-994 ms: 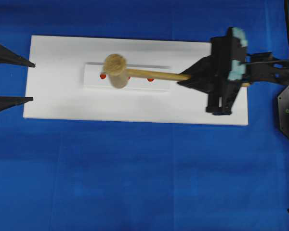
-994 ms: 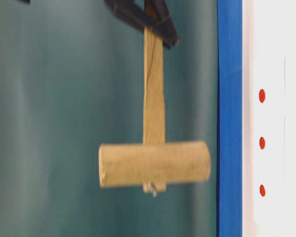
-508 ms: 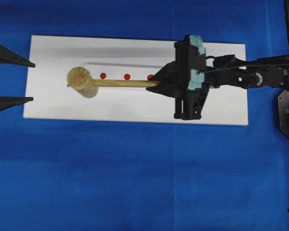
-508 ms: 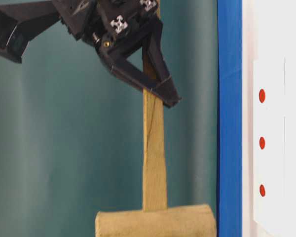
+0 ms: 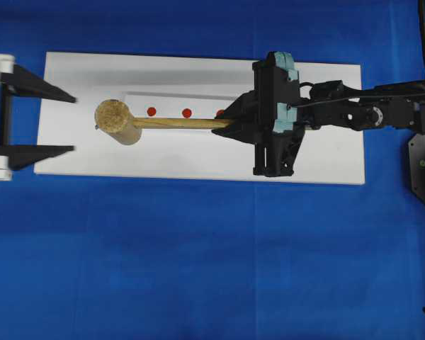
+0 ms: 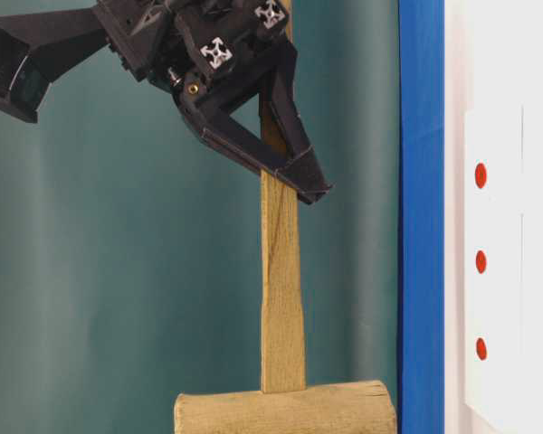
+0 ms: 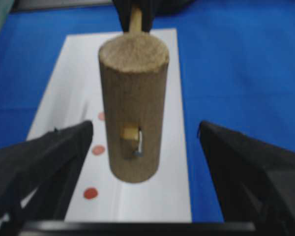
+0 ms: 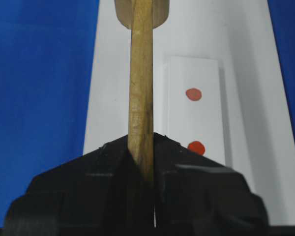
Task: Hit the mark with a hammer.
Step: 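Move the left gripper in around the mallet head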
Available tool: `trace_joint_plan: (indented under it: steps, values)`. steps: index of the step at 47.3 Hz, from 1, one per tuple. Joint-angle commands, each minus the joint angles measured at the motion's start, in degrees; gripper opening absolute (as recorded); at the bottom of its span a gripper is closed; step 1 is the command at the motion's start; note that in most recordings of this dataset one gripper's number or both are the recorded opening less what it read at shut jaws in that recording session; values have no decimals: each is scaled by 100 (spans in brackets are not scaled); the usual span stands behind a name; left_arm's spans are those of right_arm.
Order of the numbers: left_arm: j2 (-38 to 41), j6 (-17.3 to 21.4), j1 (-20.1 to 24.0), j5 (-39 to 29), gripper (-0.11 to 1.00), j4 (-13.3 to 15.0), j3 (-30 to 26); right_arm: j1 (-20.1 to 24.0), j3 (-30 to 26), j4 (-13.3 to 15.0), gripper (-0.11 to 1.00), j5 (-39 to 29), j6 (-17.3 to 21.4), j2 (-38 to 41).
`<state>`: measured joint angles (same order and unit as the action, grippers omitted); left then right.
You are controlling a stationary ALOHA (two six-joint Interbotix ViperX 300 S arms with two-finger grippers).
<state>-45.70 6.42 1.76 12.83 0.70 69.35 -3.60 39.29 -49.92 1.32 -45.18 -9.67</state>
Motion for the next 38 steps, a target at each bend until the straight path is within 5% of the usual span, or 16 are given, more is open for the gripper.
trace_joint_plan:
  steps: [1,28,38]
  values:
    - [457,0,0,369,86,9,-237,-9,-202,9,1,44,-9,-70]
    - [2224,9,53,976,89,9,-1257,0,-202,9,1,35,-9,-79]
    - [2224,9,53,958,77,9,-1266,9,-211,9,1,26,-9,-79]
